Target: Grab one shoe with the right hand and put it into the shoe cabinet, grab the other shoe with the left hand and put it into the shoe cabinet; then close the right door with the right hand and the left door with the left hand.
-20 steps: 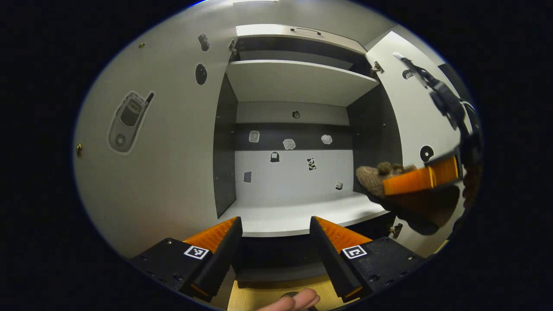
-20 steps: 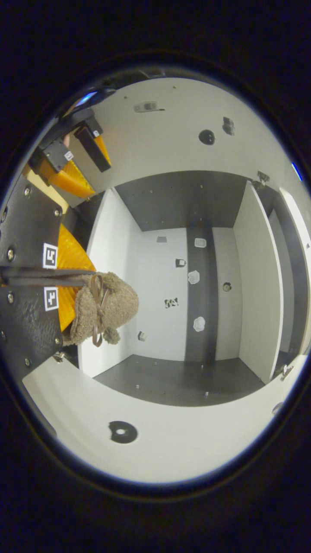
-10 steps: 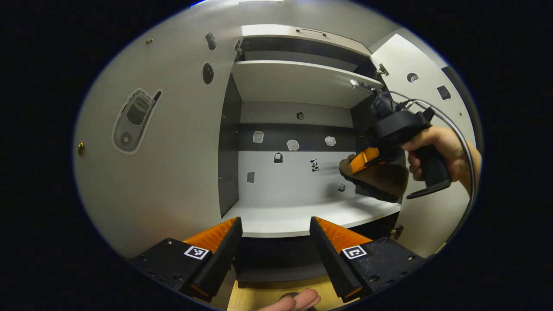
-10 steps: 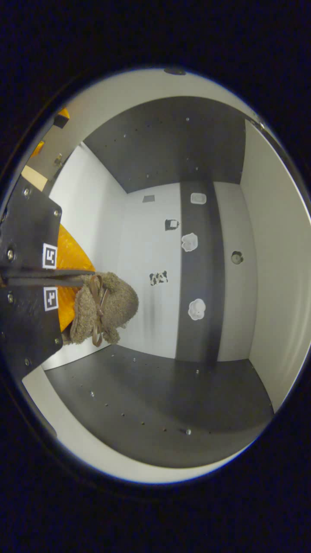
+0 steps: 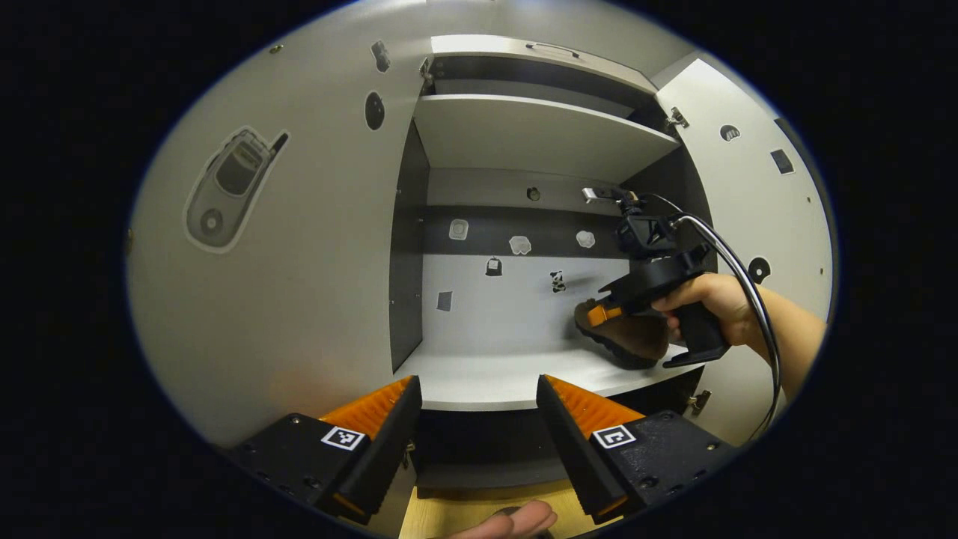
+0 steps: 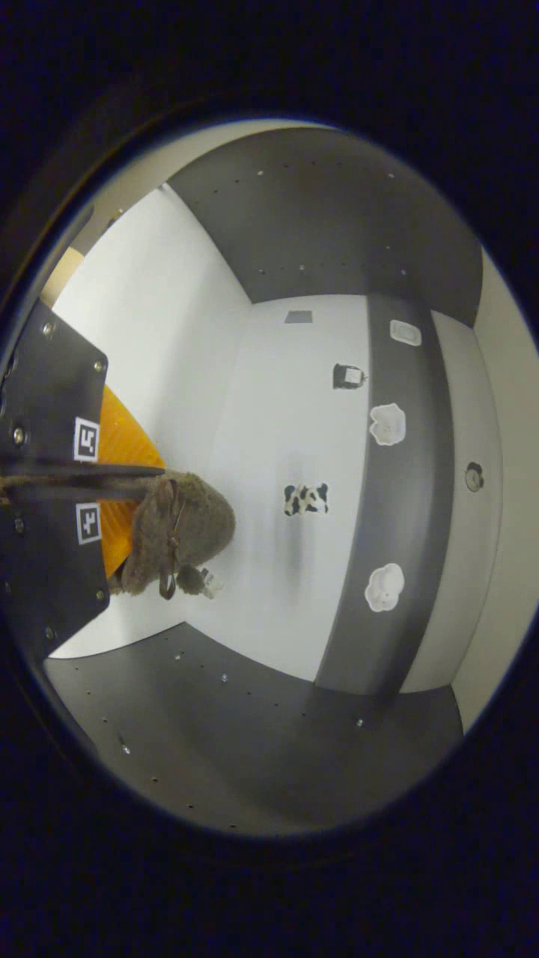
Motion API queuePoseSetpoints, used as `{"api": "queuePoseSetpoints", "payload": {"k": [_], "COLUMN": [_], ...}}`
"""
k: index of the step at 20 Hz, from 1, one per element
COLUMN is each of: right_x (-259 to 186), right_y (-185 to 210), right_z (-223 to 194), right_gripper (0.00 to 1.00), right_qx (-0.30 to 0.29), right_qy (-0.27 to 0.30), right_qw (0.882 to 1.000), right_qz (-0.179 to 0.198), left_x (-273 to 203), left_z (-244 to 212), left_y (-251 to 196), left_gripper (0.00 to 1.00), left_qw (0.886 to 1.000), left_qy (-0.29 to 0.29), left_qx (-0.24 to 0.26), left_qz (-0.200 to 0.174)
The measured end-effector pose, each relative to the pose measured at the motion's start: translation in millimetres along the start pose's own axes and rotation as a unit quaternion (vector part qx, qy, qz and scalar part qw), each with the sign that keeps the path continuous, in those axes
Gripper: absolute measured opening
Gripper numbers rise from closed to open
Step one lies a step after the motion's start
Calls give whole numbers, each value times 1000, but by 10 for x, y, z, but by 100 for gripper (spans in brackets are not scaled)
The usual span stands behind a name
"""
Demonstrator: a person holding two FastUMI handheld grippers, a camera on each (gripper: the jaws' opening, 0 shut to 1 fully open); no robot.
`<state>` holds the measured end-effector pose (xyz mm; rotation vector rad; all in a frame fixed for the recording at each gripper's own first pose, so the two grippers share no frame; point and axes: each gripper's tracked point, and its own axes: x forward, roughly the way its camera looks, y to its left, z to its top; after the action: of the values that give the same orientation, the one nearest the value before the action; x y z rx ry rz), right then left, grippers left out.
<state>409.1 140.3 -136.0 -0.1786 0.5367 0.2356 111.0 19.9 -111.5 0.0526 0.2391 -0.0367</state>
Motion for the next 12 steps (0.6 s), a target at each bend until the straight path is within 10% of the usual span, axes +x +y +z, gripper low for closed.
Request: {"api": "queuePoseSetpoints", "payload": {"k": [5, 8, 12], "right_x": [-106, -379, -967], "right_y": [142, 214, 144], "right_z": [-16, 12, 271], "right_gripper": [33, 89, 98], "right_qx": [6, 1, -1], "right_qy": [5, -4, -80], "right_qw": [1000, 1000, 997], "right_qz": [14, 27, 16], "left_x": [-31, -77, -139], "left_z": [0, 21, 50], "left_y": [-53, -109, -129], "left_gripper": [95, 95, 95], "left_qw": [1000, 1000, 1000], "left_qy": [0, -1, -4], "left_qx": [4, 0, -7], "left_qz": [-3, -13, -10]}}
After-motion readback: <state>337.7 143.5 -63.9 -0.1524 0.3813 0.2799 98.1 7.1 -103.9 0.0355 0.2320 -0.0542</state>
